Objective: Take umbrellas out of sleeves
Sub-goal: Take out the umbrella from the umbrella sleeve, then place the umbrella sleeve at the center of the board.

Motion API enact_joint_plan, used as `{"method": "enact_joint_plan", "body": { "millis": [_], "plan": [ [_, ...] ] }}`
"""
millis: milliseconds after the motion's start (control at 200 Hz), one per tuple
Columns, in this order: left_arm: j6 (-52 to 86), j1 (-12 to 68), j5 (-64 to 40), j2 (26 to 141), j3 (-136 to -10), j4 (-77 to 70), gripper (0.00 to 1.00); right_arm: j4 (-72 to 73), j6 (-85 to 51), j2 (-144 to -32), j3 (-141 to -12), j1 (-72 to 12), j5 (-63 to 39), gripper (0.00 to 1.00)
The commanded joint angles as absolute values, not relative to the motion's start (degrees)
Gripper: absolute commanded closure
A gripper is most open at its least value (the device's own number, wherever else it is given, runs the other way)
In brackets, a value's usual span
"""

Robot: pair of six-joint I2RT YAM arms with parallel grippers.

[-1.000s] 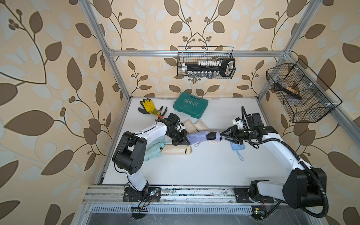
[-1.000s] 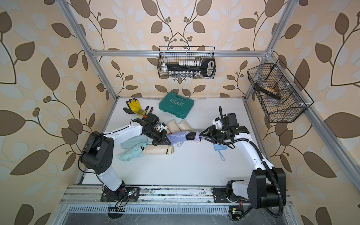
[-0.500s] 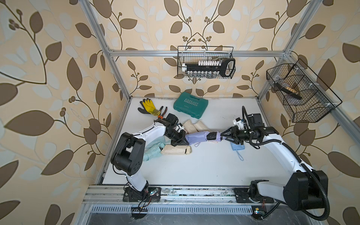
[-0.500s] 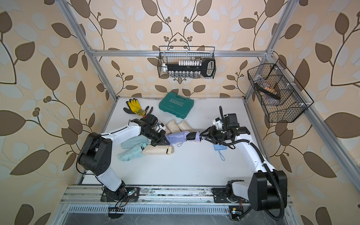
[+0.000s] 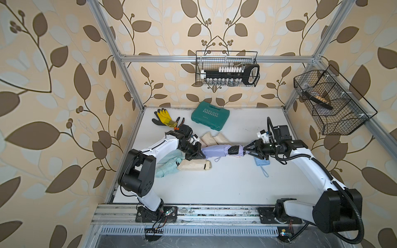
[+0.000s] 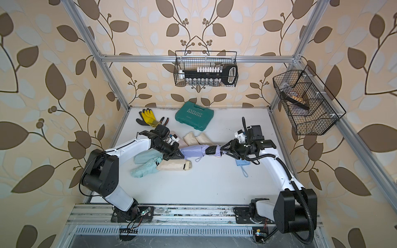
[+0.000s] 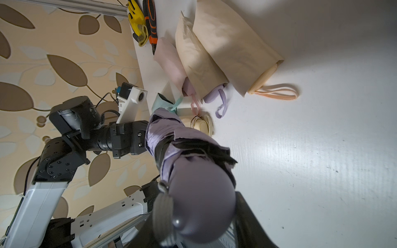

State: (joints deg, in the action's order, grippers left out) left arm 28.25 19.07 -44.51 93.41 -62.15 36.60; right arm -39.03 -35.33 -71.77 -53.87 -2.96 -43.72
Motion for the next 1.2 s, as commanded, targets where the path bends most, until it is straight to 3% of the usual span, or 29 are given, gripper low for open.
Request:
{"method": "enact_joint_plan", "body": {
  "millis": [0,620,1050,1195],
  "plan": [
    [26.11,17.45,-44.38,90.04,-61.21,38.84,1.00,-39.10,-34.94,-69.96,-56.60,-2.70,-44.56,0.82],
    [20.62,7.93,-40.71,82.99,-61.31,46.85,1.00,-42.78,-32.45,-69.53,-59.21,-2.77,-44.12,0.83],
    [9.45,-1.43,-19.48,82.18,-68.29,58.64,1.00,-42.33,-33.18,-71.93,-61.62,-5.17,-45.17,0.83],
    [8.35,-4.19,-13.76,86.59,-70.03,58.28,1.00,-42.11,-33.70,-73.22,-63.00,-7.91,-44.92,0.83]
  ]
}}
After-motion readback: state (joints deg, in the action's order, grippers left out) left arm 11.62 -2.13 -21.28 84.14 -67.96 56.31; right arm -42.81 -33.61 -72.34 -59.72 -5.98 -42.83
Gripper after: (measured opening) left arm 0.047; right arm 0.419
